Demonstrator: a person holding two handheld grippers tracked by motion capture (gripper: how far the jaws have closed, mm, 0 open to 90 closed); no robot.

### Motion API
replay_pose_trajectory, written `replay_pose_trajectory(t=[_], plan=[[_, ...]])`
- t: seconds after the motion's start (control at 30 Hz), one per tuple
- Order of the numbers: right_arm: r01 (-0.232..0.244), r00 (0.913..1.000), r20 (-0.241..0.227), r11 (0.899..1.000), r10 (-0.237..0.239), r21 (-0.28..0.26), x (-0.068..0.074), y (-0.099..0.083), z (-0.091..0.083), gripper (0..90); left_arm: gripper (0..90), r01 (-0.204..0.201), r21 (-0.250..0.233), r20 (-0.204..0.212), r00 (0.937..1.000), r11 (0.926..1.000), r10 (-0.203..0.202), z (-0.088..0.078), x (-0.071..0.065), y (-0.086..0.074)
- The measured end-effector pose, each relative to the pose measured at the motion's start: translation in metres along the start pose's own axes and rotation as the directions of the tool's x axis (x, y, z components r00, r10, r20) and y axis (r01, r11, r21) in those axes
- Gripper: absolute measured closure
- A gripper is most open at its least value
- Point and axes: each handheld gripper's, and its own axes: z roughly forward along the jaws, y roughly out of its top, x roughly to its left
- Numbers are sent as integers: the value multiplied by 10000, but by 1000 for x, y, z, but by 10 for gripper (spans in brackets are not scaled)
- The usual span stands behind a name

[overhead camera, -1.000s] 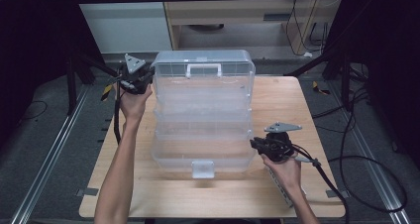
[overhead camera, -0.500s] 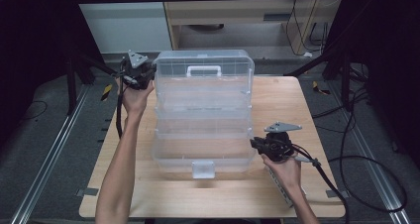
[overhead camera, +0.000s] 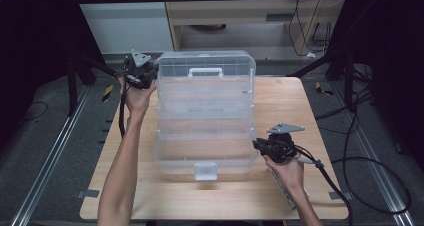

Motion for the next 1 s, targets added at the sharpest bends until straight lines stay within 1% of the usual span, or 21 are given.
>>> replay_pose_trajectory(t=[0.07, 0.17, 0.7, 0.77, 0.87, 0.9, 0.93, 1.0], plan=[[9, 10000, -5, 10000, -9, -2, 0, 0, 0, 780, 821, -60, 158, -2, 10000, 9999, 60, 3, 0, 2], [24, 10000, -18, 10000, -24, -22, -1, 0, 0, 780, 817, -184, 326, -140, 9997, 9993, 188, 7, -1, 4], [25, 10000, -6, 10000, -25, -21, 0, 0, 0, 781, 815, 121, 462, -98, 9999, 9989, -116, 17, 4, 1], [27, 10000, 1, 10000, -27, -35, 0, 0, 0, 782, 813, 162, 578, -193, 9997, 9982, -151, 21, 4, 0], [23, 10000, 26, 10000, -23, -54, 0, 0, 1, 783, 811, 97, 811, -289, 9996, 9967, -74, 27, 5, 0], [23, 10000, 26, 10000, -23, -54, 0, 0, 1, 783, 811, 97, 811, -289, 9996, 9967, -74, 27, 5, 0], [60, 10000, 35, 10000, -60, -59, 0, 0, 1, 784, 811, 77, 880, -224, 9997, 9961, -58, 31, 5, 0], [32, 10000, 20, 10000, -32, -63, 0, 0, 1, 785, 810, 37, 955, -211, 9998, 9954, -17, 35, 6, -1]])
